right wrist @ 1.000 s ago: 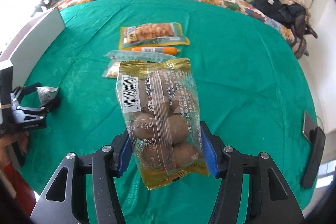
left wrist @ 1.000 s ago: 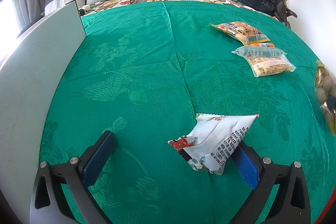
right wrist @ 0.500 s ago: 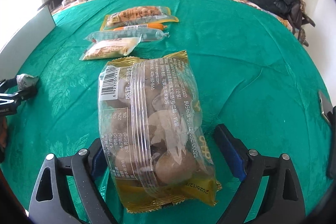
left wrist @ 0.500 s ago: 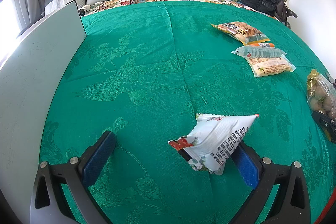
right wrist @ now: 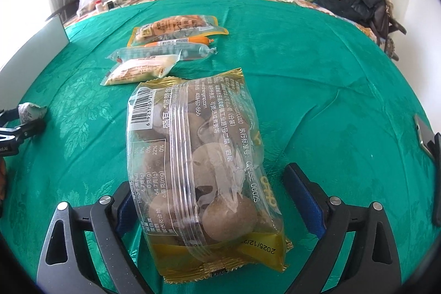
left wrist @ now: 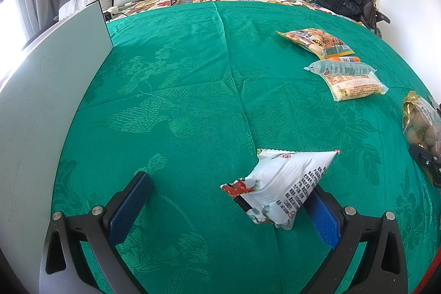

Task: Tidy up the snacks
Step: 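Hold the egg bag up with the right tool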

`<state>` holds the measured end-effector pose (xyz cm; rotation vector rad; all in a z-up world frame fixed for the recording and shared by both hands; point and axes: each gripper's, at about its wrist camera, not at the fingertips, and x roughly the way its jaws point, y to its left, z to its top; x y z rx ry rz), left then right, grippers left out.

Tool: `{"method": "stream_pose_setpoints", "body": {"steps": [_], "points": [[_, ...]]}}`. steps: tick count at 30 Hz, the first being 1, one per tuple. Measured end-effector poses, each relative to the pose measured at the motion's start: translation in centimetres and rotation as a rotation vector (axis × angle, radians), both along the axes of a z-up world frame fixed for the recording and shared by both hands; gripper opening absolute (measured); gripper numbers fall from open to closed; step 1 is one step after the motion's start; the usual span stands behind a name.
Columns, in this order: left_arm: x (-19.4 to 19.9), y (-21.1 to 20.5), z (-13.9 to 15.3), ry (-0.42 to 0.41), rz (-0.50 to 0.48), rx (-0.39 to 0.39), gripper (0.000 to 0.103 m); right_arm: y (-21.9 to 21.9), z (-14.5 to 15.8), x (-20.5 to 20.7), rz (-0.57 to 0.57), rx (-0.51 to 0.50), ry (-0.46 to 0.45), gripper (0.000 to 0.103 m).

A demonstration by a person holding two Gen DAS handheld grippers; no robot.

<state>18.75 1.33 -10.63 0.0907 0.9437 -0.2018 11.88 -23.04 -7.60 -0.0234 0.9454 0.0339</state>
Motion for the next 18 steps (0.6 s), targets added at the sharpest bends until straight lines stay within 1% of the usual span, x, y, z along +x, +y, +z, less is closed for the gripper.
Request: {"method": "stream_pose_setpoints", "body": {"steps": [18], "points": [[-0.02,-0.02,0.00,0.000,0.000,0.000,0.103,-0.03,-0.02,0.15,-0.002,-0.001,0.001,0.096]]}}
